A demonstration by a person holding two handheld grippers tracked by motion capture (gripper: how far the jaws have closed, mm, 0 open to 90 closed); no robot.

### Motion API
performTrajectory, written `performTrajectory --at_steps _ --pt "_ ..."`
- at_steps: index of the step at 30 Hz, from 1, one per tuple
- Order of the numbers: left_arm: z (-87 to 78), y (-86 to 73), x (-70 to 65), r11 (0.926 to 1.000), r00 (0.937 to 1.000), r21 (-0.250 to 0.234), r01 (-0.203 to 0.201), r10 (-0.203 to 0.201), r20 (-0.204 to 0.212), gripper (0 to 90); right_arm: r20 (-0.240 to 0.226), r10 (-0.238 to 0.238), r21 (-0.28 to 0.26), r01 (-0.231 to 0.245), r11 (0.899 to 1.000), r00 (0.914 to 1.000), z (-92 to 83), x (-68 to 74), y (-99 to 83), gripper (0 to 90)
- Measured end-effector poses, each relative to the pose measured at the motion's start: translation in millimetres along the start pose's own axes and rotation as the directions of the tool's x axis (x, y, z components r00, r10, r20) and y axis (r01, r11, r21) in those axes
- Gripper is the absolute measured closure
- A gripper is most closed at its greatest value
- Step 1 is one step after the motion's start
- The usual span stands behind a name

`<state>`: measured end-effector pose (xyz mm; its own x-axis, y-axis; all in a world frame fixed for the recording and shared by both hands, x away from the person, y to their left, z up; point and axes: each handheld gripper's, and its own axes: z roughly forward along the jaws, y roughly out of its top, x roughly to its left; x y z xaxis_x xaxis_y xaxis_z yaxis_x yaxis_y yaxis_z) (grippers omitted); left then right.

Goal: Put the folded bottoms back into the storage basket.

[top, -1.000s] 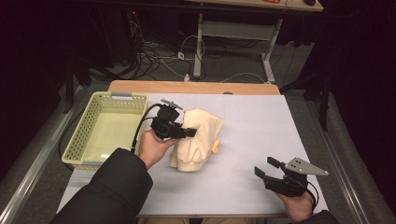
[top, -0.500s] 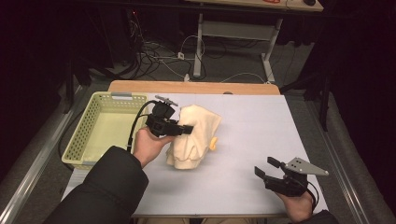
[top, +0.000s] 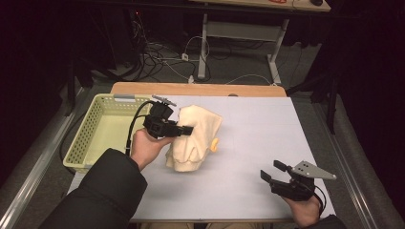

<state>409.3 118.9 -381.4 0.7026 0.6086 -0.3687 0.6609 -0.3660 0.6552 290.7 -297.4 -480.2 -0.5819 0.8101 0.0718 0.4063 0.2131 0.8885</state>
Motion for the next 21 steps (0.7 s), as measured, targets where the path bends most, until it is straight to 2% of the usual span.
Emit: performTrajectory --at_steps 21 --pt "-11.8 -2.5 3.5 1.0000 1.0000 -0.009 0.003 -0.003 0.000 63.5 0.000 -0.001 0.001 0.001 1.000 1.0000 -0.1 -0.1 -0.1 32.6"
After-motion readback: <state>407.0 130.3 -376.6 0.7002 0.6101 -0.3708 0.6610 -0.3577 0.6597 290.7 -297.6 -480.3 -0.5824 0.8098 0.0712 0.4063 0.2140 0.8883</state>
